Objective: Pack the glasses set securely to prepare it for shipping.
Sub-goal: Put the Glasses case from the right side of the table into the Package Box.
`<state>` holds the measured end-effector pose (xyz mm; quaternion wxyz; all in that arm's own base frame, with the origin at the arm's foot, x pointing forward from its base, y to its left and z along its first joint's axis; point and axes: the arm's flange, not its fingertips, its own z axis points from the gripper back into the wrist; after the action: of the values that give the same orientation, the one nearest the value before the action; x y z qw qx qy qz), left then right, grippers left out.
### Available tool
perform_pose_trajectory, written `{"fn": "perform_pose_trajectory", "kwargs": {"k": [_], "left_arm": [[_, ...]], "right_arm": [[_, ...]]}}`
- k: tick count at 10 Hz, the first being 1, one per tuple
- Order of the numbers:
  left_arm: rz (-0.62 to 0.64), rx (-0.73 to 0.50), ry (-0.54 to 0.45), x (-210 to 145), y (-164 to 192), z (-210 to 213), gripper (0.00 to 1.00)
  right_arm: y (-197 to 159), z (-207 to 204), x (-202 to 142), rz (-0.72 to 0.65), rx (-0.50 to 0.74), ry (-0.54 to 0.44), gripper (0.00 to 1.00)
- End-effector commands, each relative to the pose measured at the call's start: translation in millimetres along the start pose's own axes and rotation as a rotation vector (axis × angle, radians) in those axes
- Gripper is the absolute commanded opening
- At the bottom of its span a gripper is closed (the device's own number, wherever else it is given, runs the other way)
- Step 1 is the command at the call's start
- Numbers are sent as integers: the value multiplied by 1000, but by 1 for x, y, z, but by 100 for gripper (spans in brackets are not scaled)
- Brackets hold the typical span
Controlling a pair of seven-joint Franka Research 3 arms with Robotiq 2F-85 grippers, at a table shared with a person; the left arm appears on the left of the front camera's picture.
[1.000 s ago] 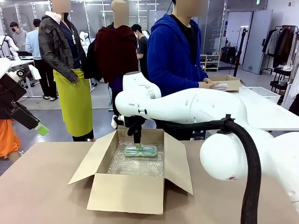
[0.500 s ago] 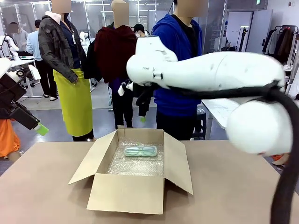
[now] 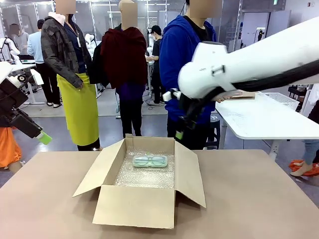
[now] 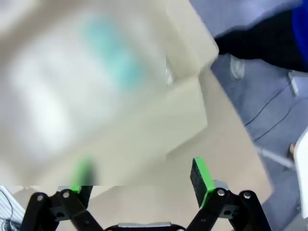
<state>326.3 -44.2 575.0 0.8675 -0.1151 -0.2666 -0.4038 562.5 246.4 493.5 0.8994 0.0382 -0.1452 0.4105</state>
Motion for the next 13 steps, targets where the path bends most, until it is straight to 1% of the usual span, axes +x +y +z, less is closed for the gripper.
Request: {"fn": "perform_pose_trajectory", "kwargs": {"k": [1,2,4,5,6,7,8,9,13], "left_arm": [[-10,-8,-9,0,1,3,100],[-10,-8,-9,0,1,3,100],[-10,-8,-9,0,1,3,100],[-10,-8,-9,0,1,3,100],[-10,-8,-9,0,1,3,100],[-10,-8,-9,0,1,3,100],[-10,-8,-9,0,1,3,100],[-10,-8,-9,0,1,3,100],[-10,-8,-9,0,1,3,100]], "right_arm": [[51,12,-126,-248,-50,-94,100],[56,28,-165,-357,-55,-131,100],[63,56,-220,-497,-39,-173,100],[66,69,-241,-569,-47,-163,100],[72,76,-254,-619,-56,-158,100],[75,77,-258,-601,-88,-180,100],[74,74,-256,-566,-116,-178,100],[55,86,-245,-583,-49,-186,100],[55,86,-245,-583,-49,-186,100]]}}
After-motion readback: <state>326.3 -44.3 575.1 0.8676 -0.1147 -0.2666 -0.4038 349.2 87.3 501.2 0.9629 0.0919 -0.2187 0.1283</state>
